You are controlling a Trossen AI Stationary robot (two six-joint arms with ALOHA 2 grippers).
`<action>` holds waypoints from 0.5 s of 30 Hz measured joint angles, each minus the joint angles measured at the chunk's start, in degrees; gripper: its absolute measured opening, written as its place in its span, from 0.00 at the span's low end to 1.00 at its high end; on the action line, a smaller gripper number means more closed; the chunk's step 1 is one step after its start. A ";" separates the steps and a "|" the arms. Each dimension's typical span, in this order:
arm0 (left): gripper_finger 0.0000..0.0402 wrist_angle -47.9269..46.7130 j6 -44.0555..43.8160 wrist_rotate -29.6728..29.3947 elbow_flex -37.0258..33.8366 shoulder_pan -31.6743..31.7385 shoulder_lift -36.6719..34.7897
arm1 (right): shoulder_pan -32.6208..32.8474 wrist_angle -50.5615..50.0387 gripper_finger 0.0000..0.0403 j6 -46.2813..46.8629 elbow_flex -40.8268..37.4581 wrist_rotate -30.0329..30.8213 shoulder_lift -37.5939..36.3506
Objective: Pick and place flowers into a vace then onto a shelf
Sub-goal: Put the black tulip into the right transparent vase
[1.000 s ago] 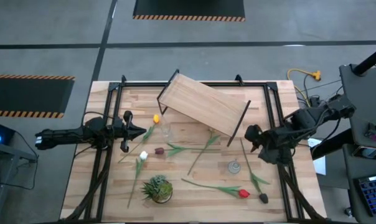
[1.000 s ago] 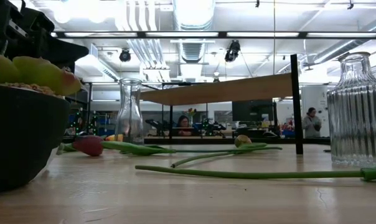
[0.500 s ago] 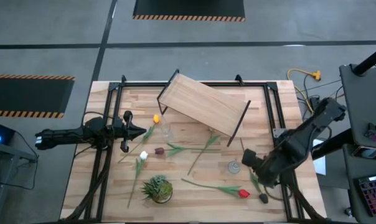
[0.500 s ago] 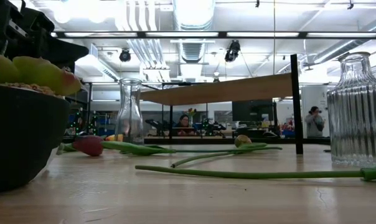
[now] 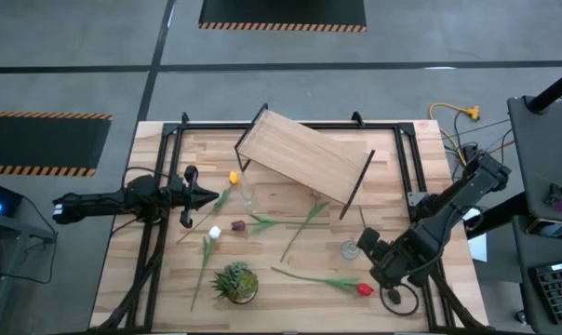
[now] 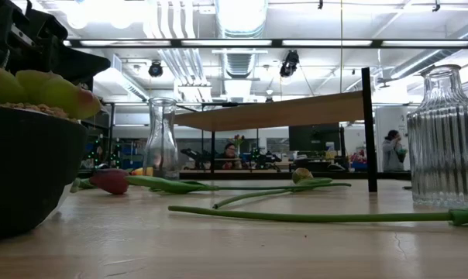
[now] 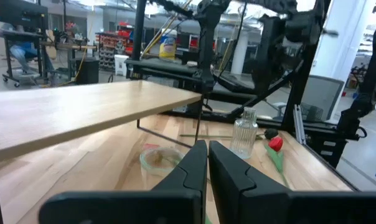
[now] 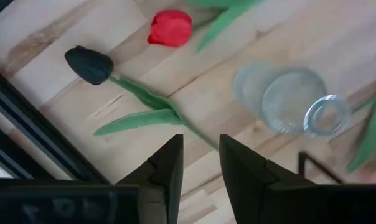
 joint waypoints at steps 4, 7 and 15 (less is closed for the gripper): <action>0.00 0.22 0.00 0.00 0.04 -0.01 0.00 | 0.00 -0.03 0.27 5.13 -0.15 0.02 2.85; 0.00 0.31 0.00 0.00 0.09 0.00 0.00 | -0.02 -0.09 0.30 1.68 -0.15 0.71 4.87; 0.00 0.32 0.00 0.00 0.09 -0.02 0.00 | 0.00 -1.95 0.46 -6.59 -0.18 4.96 10.30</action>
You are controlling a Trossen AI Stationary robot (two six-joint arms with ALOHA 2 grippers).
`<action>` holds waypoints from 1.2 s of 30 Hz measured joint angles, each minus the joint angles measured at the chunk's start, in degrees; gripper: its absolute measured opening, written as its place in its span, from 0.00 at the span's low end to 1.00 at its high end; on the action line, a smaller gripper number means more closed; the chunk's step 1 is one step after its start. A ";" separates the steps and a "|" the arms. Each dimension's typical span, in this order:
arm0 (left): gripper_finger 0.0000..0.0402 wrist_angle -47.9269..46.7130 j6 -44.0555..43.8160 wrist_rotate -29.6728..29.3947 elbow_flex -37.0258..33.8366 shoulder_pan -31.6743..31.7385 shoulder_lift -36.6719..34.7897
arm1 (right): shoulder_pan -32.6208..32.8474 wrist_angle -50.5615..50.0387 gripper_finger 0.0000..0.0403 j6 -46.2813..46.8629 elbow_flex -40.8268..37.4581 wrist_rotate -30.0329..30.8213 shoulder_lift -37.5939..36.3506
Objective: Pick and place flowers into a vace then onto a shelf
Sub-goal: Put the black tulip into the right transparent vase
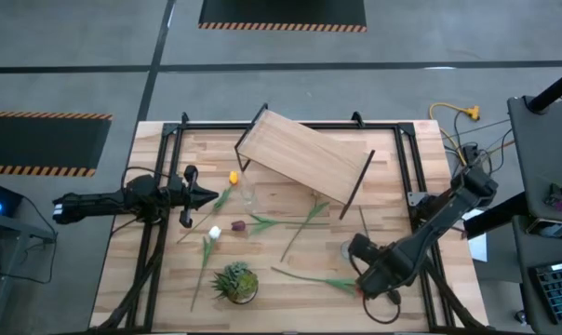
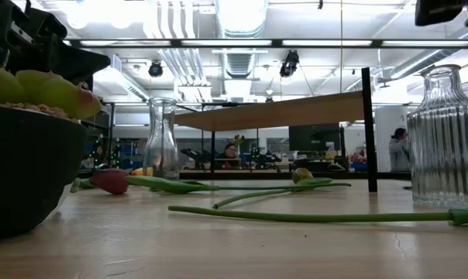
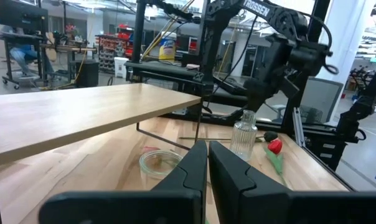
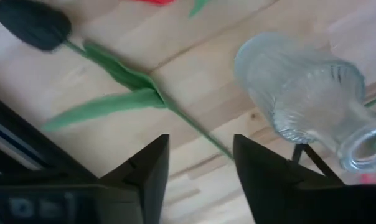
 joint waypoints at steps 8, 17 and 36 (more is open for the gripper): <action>0.00 0.00 0.00 0.01 0.00 0.02 0.00 | 0.37 -0.80 0.60 -4.47 -2.79 0.13 2.74; 0.00 0.00 0.00 0.01 -0.02 0.01 0.00 | 1.66 1.23 0.60 -8.68 -8.56 -0.28 2.11; 0.00 0.00 0.00 0.00 -0.04 0.02 -0.01 | 4.00 5.00 0.57 -0.48 -9.50 4.92 -3.54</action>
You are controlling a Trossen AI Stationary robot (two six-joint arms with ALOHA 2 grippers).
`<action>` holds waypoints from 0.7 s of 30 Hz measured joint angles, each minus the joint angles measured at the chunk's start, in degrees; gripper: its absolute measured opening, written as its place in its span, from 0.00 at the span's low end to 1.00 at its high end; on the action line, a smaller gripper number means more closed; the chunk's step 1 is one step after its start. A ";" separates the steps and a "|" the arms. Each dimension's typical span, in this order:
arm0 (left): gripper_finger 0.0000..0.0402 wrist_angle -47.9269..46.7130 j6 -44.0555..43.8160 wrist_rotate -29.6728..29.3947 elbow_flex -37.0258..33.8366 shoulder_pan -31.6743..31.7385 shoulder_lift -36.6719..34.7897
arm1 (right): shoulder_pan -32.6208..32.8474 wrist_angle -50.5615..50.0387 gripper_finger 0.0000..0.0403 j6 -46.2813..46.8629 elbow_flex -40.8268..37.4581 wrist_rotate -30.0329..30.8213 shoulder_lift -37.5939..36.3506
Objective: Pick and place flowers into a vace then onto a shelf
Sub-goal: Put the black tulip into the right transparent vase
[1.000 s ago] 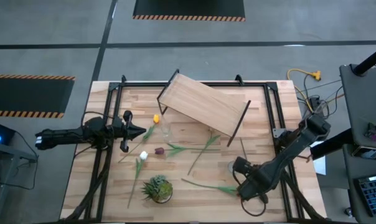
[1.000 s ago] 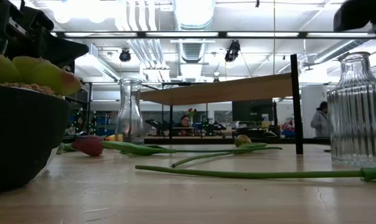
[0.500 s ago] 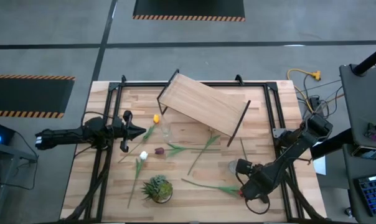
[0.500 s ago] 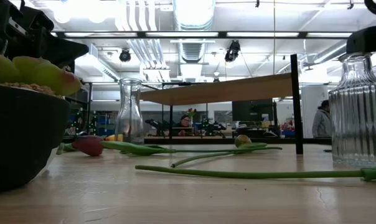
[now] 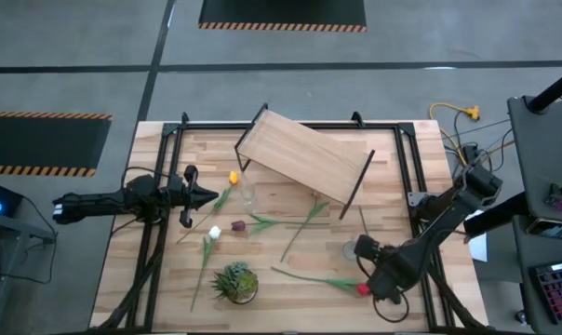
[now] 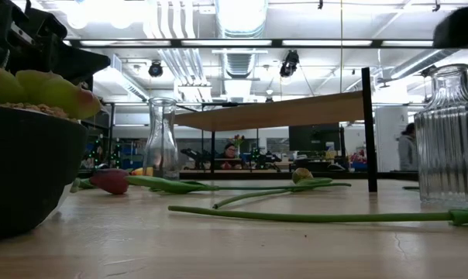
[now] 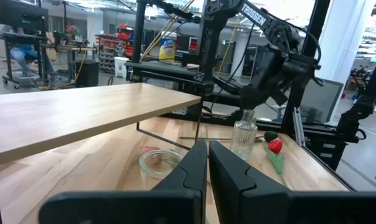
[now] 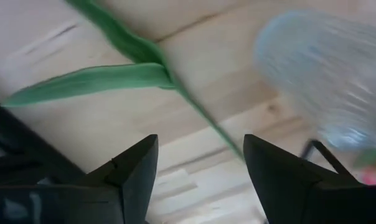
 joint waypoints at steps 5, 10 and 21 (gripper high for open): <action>0.00 0.00 0.00 0.00 0.00 0.00 -0.01 | 4.23 3.15 0.57 -5.08 -0.01 3.88 -1.11; 0.00 0.02 0.00 0.00 0.00 0.00 -0.01 | 9.08 4.33 0.57 -12.04 -0.73 6.95 0.84; 0.00 0.02 0.00 -0.09 0.00 0.00 -0.01 | 11.16 6.19 0.57 -12.98 -6.04 6.77 3.31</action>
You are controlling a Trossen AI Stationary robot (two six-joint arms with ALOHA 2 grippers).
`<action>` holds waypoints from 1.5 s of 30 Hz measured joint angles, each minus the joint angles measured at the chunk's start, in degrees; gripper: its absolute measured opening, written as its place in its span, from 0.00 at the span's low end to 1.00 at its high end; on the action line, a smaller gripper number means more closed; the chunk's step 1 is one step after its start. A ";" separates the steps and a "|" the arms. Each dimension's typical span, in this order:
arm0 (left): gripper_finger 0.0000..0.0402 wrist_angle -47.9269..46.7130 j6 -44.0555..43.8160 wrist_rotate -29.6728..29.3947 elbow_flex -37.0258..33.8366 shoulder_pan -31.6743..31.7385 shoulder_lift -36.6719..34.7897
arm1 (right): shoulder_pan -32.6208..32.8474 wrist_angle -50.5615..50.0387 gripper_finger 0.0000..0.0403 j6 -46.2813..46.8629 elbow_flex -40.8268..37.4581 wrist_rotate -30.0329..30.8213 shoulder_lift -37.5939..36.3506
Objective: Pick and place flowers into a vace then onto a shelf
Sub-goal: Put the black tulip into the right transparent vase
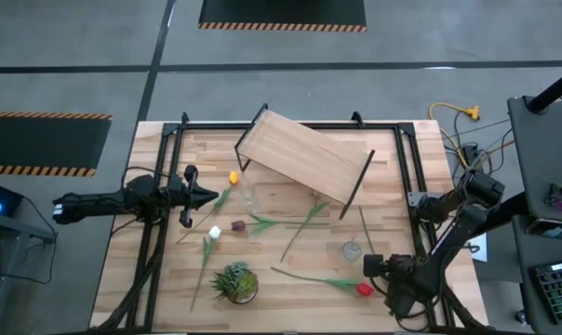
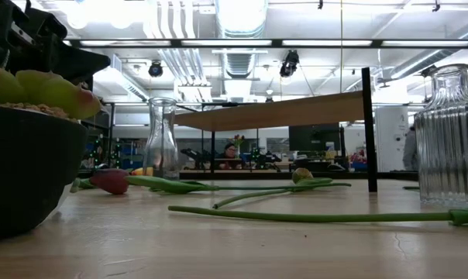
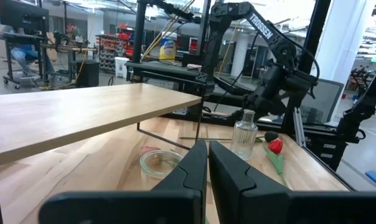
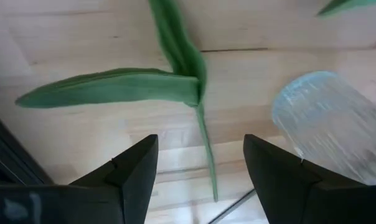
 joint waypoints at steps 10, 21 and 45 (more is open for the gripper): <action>0.00 0.00 0.00 0.02 0.00 0.00 0.00 | -0.04 9.54 0.57 -7.73 -2.79 -0.11 0.00; 0.00 0.00 0.00 0.05 0.00 -0.01 0.01 | -0.06 13.56 0.57 -10.56 -8.84 -3.43 0.00; 0.00 0.00 0.00 0.07 0.00 0.00 0.02 | -0.19 16.25 0.33 -12.14 -10.82 -6.28 -0.15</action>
